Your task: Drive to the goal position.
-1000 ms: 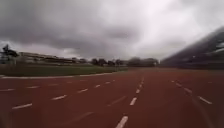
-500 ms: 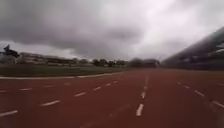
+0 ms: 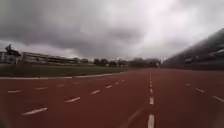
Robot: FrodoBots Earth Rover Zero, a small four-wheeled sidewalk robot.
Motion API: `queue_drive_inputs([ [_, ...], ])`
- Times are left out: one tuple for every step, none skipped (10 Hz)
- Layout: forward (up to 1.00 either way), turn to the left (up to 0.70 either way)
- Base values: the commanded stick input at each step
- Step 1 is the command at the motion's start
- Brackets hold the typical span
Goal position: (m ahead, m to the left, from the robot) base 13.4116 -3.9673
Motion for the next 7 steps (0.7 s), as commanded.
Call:
queue_drive_inputs([
  [0.7, 0.0],
  [0.7, 0.0],
  [0.7, 0.07],
  [0.7, 0.01],
  [0.7, 0.01],
  [0.7, 0.02],
  [0.7, 0.0],
])
